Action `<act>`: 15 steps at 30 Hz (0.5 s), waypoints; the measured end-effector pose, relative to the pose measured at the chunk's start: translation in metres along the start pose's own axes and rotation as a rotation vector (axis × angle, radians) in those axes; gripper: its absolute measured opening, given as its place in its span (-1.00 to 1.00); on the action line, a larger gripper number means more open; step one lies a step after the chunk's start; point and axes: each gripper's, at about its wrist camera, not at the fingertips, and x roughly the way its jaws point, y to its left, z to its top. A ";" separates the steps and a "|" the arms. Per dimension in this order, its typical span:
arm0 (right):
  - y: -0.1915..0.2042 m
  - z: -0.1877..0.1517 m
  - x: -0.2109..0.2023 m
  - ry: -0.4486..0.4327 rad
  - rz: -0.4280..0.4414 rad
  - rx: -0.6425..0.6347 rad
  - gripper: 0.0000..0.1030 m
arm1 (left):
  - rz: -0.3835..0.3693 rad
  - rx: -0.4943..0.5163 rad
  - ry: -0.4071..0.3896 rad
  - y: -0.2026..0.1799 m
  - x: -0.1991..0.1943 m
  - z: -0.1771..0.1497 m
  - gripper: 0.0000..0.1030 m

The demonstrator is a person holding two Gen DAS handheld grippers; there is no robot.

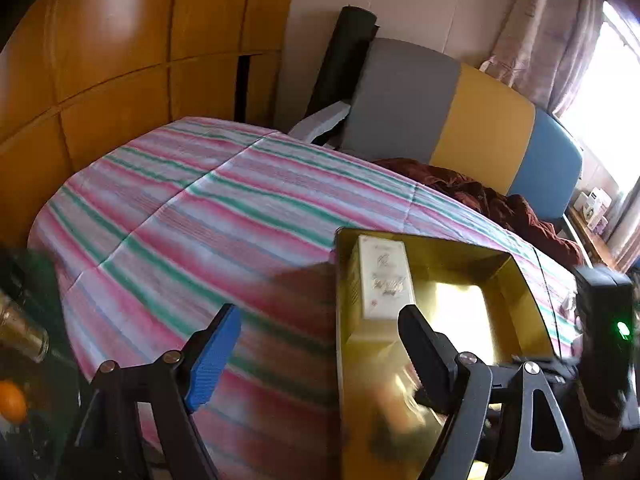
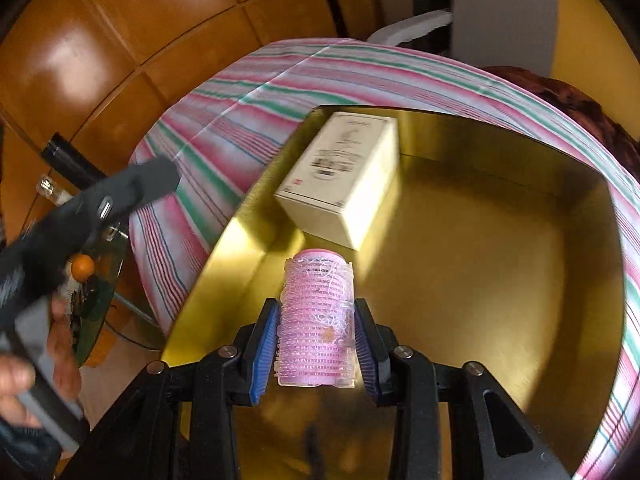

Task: Organize objects
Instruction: 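Lower box into tray, open left gripper while right gripper drops roller beside it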

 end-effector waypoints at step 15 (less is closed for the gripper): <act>0.012 0.003 0.009 0.016 -0.038 -0.025 0.06 | -0.017 -0.041 -0.026 0.013 -0.020 -0.016 0.62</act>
